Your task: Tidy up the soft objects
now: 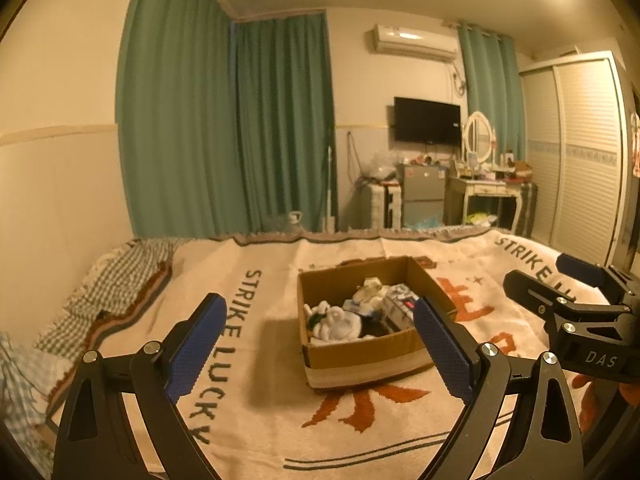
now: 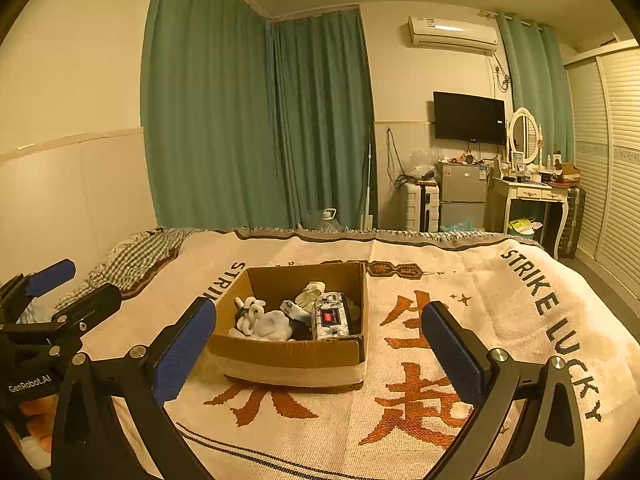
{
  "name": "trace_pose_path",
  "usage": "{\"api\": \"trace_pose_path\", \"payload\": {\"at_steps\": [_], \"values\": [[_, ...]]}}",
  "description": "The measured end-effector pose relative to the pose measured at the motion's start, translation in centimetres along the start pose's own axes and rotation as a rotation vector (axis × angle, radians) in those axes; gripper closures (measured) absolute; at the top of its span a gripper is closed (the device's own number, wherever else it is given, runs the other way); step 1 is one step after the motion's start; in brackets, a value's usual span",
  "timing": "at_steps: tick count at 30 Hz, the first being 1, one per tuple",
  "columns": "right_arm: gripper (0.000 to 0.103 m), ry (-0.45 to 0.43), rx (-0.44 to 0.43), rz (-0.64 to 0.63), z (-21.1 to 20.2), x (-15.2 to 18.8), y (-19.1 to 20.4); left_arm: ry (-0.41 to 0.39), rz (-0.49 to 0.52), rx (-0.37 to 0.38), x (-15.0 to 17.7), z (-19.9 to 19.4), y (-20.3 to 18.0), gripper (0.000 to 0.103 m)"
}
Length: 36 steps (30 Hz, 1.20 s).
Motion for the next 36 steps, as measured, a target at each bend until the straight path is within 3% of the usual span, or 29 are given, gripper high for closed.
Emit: {"api": "trace_pose_path", "payload": {"at_steps": [36], "values": [[0.0,0.014,0.005,0.007,0.15,0.05,0.14,0.001,0.001,0.003,0.15,-0.1,0.25,0.007]]}}
Point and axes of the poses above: each gripper's, at about its wrist camera, not at the fingertips, and z roughly the way its jaws point, y to its left, x to its underside, the point moved 2 cm from there along z, roughly the way its jaws point, and after that the axes turned 15 degrees about y, right-handed, at the moved point
